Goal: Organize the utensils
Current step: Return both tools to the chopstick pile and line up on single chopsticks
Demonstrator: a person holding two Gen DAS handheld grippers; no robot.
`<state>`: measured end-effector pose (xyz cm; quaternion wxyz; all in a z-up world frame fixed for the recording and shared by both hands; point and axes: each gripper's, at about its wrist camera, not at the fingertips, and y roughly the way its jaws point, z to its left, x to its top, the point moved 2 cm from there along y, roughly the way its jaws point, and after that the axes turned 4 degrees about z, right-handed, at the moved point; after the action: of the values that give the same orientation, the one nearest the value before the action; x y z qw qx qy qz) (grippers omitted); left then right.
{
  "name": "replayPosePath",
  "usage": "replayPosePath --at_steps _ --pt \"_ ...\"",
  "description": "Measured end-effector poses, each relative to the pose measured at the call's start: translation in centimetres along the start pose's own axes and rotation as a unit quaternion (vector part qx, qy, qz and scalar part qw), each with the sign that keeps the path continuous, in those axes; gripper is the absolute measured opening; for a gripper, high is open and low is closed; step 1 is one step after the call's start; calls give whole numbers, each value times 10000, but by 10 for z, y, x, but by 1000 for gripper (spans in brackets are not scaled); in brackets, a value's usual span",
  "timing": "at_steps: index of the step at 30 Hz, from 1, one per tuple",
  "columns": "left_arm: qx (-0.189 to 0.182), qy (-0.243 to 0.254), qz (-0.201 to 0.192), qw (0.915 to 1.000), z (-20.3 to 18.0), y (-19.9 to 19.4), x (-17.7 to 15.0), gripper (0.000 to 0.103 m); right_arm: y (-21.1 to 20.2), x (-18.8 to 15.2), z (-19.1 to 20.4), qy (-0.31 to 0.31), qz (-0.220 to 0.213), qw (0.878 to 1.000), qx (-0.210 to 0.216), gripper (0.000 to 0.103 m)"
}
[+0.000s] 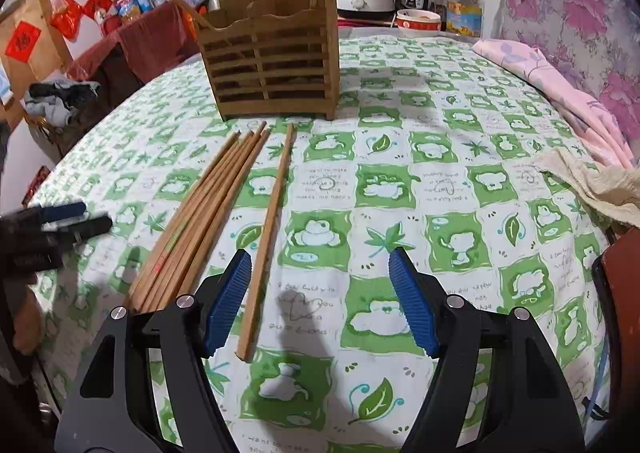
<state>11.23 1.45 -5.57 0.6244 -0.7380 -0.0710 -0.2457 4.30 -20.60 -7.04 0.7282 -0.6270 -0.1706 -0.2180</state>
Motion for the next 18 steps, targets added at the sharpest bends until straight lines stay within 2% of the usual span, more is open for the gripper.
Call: replayPosePath --at_steps 2,6,11,18 --pt "-8 -6 -96 10000 -1 -4 0 85 3 0 1 -11 46 10000 1 70" --pt "-14 113 -36 9999 -6 -1 -1 85 5 -1 4 -84 109 9999 -20 70" --pt "-64 529 -6 9986 -21 1 -7 85 1 -3 9 -238 66 9997 23 70" --pt "-631 1156 186 9911 -45 1 -18 85 0 -7 15 -379 107 9992 91 70"
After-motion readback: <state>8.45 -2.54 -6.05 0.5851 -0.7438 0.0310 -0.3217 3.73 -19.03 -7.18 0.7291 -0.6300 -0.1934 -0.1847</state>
